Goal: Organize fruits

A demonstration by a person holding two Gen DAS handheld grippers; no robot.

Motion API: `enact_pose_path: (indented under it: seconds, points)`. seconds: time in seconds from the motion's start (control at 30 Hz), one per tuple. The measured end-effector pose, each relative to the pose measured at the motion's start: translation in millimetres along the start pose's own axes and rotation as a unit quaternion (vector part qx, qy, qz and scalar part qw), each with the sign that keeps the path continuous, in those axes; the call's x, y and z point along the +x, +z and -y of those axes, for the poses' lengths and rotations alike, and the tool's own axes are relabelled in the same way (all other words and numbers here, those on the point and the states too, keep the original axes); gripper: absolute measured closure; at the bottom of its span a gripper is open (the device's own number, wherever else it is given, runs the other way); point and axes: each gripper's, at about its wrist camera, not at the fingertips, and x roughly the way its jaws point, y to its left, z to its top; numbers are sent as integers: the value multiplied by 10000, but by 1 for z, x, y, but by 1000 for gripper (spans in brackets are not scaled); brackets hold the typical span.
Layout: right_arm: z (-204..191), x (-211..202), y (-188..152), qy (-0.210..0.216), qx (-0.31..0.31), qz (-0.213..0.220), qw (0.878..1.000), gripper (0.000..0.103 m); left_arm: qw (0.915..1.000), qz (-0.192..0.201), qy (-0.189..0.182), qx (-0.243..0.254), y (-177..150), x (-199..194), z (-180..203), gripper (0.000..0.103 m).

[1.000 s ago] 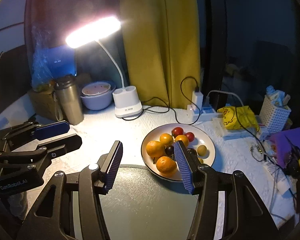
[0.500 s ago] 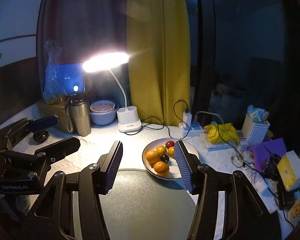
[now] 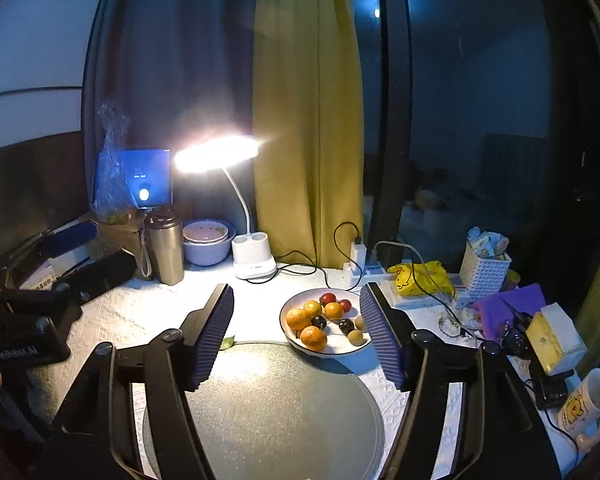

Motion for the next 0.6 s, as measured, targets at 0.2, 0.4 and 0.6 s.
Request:
enact_pose_path:
  seconds: [0.2,0.4,0.6]
  points:
    - [-2,-27,-5,-114,9,205,9997,34,9997,217,-14,71,-6,-25,2,13]
    - [0,-46,-18,-263,71,251,9993,34,9990,385,184,152,-13,-50,3,8]
    - [4,-51,-30,-375,132,162,9991,34,9988,459,129,123,-15,-61,0,8]
